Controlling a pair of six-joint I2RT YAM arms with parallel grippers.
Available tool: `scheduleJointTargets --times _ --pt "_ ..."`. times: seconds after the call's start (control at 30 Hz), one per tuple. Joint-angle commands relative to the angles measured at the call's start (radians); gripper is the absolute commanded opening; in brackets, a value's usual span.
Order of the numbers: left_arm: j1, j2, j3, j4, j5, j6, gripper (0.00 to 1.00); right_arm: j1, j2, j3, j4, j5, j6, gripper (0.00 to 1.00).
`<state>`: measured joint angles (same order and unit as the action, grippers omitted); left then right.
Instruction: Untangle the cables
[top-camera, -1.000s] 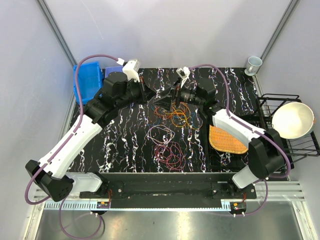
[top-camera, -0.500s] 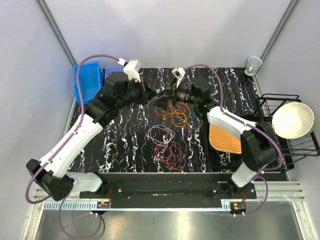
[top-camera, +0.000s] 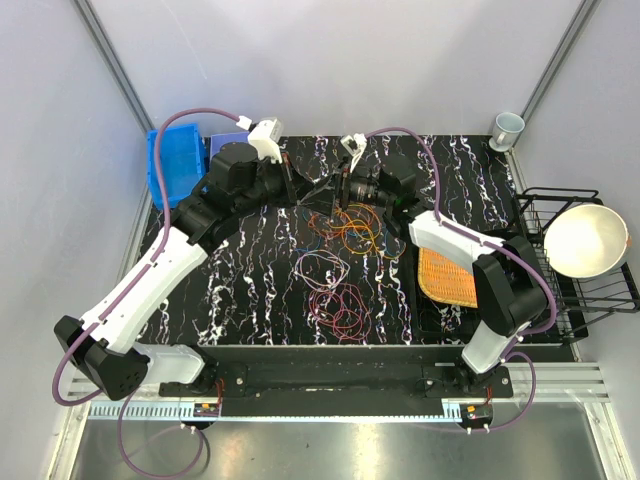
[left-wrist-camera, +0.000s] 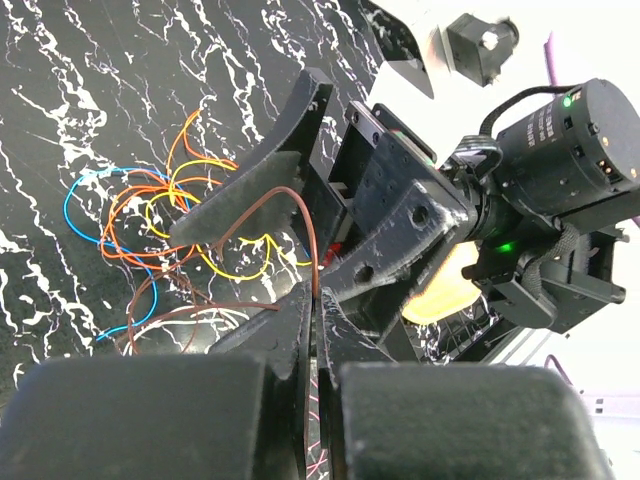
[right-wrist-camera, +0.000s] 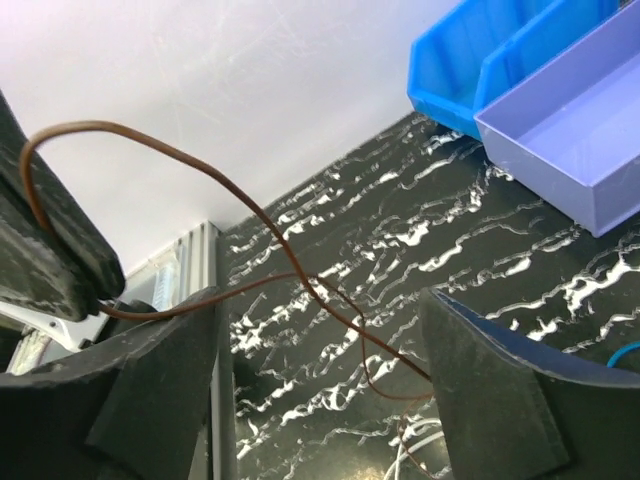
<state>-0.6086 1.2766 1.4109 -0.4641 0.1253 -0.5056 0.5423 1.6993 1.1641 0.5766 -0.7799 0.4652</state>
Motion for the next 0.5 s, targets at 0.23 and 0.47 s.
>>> scheduleJointTargets --times 0.23,0.47 --pt "-0.002 -0.040 -0.033 0.099 -0.110 -0.065 0.00 0.027 -0.010 -0.044 0.218 -0.001 0.110 0.84" --pt "-0.002 -0.043 -0.043 0.090 -0.170 -0.097 0.00 0.028 -0.017 -0.066 0.238 0.048 0.133 0.64"
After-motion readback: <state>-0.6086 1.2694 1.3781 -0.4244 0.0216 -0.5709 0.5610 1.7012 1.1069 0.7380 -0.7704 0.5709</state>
